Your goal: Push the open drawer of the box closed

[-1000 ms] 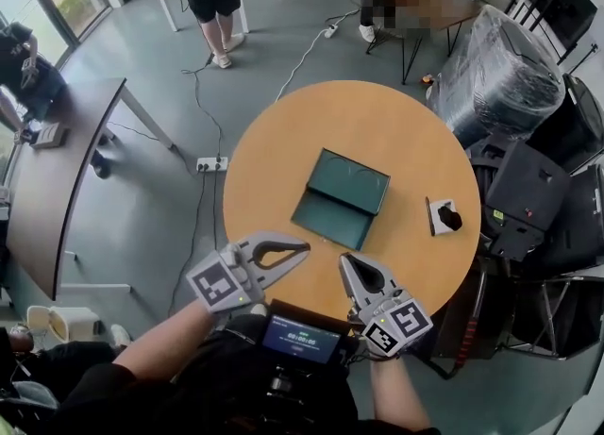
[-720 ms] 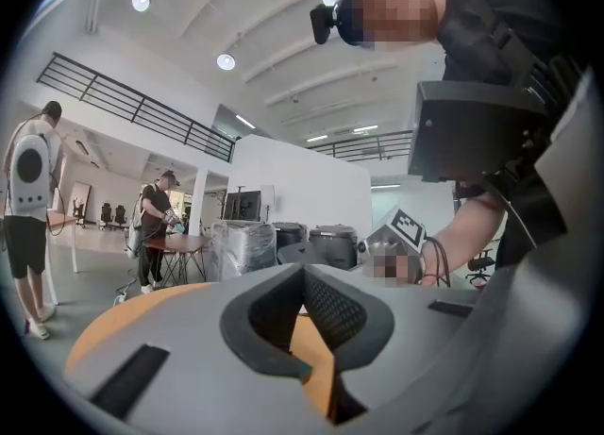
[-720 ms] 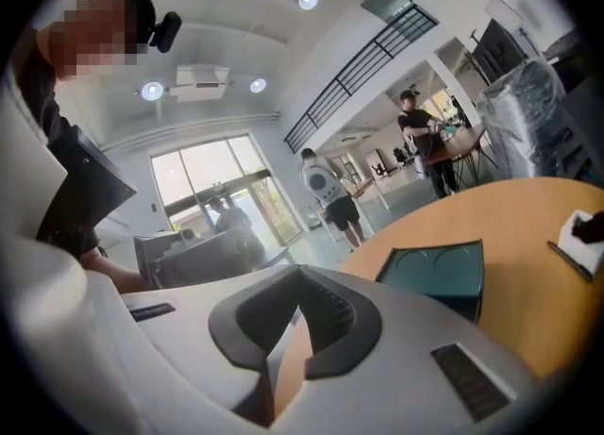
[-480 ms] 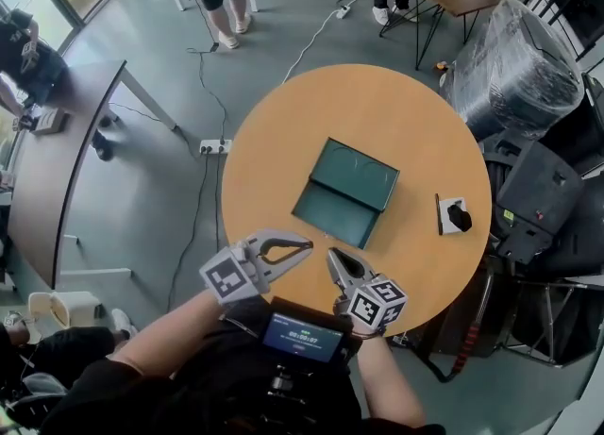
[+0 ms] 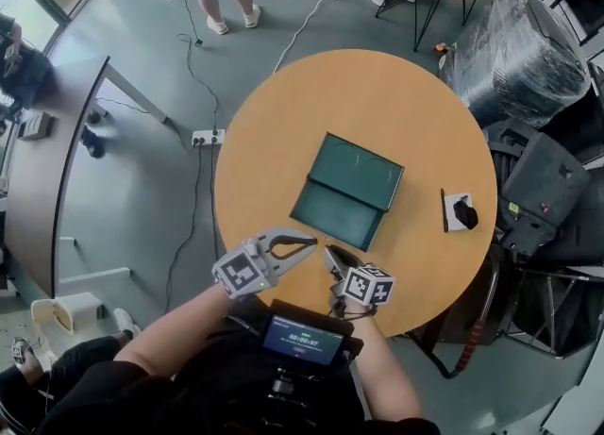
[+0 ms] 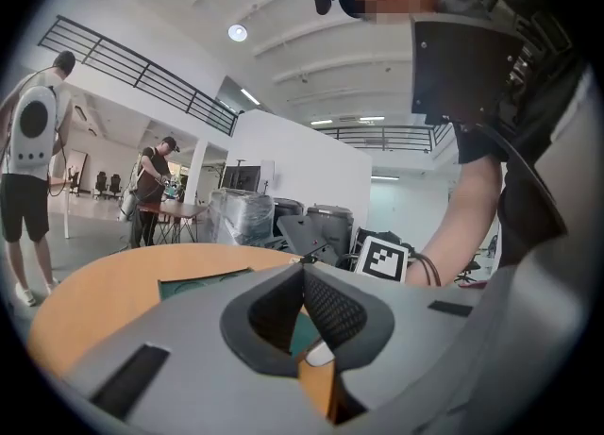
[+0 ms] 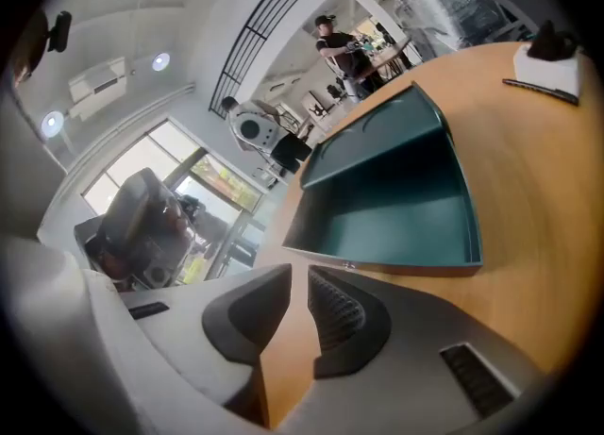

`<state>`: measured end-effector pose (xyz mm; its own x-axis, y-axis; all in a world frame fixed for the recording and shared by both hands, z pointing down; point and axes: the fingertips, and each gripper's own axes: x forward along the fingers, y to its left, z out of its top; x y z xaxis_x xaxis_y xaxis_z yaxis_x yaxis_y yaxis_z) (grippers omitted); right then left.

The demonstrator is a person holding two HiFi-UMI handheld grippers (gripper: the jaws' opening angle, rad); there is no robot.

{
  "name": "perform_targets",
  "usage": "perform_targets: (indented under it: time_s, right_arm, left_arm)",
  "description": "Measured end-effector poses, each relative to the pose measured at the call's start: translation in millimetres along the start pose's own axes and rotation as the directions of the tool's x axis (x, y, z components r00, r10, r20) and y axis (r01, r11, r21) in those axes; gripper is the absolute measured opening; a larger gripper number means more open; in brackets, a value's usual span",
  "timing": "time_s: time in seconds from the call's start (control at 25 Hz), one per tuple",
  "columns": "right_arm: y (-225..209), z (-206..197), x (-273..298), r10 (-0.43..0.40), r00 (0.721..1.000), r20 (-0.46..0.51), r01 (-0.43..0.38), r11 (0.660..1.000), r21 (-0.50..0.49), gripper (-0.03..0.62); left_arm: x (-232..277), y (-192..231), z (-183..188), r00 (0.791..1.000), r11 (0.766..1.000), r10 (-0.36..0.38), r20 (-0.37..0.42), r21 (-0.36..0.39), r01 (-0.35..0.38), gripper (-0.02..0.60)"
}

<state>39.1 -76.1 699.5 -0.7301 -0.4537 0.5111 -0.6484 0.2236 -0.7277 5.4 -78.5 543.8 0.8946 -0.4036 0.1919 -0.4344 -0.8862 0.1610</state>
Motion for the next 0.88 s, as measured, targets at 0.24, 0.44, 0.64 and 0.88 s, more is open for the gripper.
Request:
perform_targets:
  time_s: [0.24,0.44,0.64,0.88]
  right_arm:
    - [-33,-14,28,-0.044,0.998,-0.043,0.048,0.995,0.082,0.084]
    - [-55,-20,50,-0.072,0.995,-0.063,0.081,0.985,0.152,0.110]
    - [-70,-24,63,-0.098,0.991,-0.090,0.113,0.979,0.170,0.123]
    - [-73,-20,69,-0.111,0.987,-0.117,0.125,0.984,0.126,0.092]
  left_arm:
    - [20,19,-40,0.998,1.000,-0.016,-0.054,-0.014,0.015,0.031]
    - [30,26,-53,0.997,0.999,-0.033,-0.068,-0.026,0.032,0.031]
    - [34,30,-58,0.996,0.998,-0.045,-0.072,-0.045,0.042,0.032]
    - [41,34,-59,0.996,0.997,-0.060,-0.072,-0.060,0.056,0.032]
